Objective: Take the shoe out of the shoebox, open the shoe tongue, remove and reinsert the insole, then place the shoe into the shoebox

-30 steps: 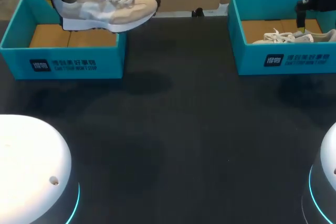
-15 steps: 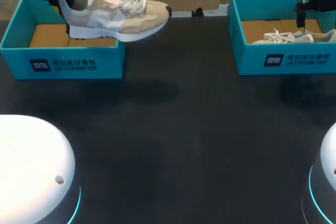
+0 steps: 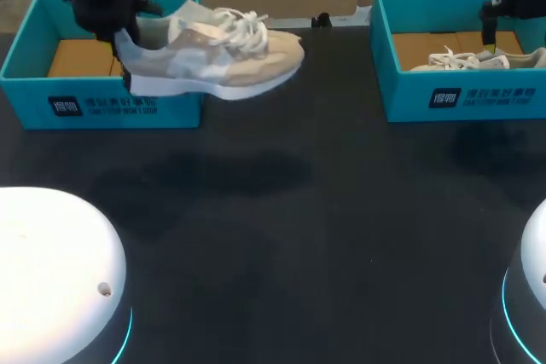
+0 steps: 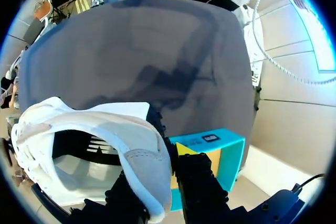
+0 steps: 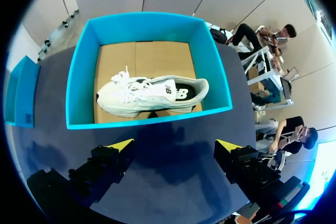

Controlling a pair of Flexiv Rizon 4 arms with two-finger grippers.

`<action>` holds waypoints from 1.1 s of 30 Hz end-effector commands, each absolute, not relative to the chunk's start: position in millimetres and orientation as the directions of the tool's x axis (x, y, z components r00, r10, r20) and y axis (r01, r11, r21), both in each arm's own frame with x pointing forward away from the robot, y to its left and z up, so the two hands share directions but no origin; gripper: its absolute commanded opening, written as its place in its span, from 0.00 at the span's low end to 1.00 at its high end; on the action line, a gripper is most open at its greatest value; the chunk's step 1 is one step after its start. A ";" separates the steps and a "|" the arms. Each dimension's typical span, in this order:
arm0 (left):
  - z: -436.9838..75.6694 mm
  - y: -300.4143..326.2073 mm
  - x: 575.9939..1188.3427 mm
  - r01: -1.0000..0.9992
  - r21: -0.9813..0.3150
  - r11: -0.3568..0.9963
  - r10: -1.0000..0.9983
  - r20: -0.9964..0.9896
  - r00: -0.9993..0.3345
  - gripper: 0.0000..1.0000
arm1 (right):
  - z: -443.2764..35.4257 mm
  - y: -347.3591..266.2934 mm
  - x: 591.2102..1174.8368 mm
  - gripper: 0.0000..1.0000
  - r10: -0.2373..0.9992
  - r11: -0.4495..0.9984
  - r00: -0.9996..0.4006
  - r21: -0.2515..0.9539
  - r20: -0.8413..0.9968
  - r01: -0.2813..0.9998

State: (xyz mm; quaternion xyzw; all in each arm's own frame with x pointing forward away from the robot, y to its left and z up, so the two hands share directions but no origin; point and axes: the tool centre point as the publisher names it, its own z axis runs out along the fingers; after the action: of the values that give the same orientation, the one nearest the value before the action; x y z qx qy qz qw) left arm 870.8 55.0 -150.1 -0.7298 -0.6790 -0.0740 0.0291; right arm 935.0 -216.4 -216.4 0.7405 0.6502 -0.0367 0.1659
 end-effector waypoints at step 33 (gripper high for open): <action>-196.7 -72.1 766.0 0.997 0.040 -0.063 0.995 0.080 0.059 0.00 | -216.3 -216.8 934.8 1.00 0.951 -0.099 0.151 0.198 -0.271 0.975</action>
State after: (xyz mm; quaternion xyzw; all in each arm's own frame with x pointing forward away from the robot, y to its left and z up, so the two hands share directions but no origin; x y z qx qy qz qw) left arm 770.6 -67.9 -187.0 -0.7304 -0.6816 -0.0398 0.0177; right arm 935.0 -216.4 -216.4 0.7404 0.6503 -0.0368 0.1659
